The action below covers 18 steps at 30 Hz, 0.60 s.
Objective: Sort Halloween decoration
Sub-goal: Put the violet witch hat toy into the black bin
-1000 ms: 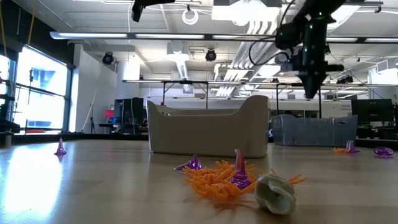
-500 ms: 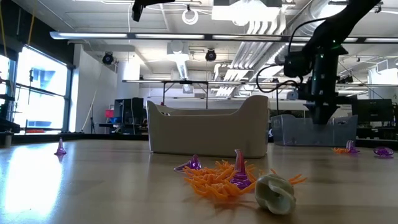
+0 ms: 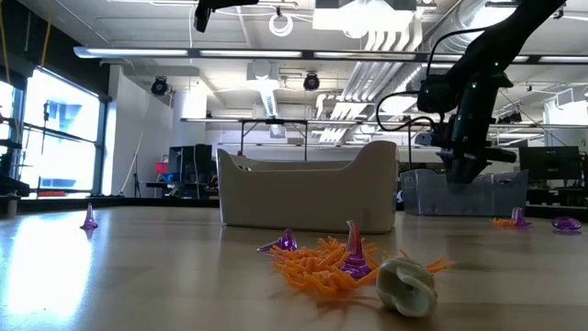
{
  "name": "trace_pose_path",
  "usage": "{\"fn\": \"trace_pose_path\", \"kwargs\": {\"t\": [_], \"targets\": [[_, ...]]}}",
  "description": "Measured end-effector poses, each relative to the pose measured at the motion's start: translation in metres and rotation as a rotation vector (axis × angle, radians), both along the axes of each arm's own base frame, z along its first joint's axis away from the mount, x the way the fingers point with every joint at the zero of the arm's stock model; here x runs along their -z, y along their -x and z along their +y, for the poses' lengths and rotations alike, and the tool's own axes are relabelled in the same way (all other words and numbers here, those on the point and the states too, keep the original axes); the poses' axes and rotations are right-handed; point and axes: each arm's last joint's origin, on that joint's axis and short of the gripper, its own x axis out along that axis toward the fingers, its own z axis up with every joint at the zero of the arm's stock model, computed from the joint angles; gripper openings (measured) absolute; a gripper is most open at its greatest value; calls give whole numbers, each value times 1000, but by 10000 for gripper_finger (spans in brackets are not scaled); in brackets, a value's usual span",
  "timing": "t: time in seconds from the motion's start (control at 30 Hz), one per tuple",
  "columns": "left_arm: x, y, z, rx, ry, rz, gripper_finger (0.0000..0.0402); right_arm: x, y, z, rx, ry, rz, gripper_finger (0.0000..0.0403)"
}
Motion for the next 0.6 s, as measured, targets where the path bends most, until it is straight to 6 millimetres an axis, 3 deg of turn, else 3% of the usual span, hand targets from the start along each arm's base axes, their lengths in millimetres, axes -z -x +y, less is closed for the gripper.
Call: {"fn": "trace_pose_path", "kwargs": {"t": [0.23,0.43,0.6], "targets": [[0,0,0,0,0,1,0,-13,-4,-4,-27,5,-16,133],[0,0,0,0,1,4,0,-58,-13,-8,-92,16,39,138],[2,0,0,0,9,25,0,-100,-23,4,-143,-22,67,125]]}}
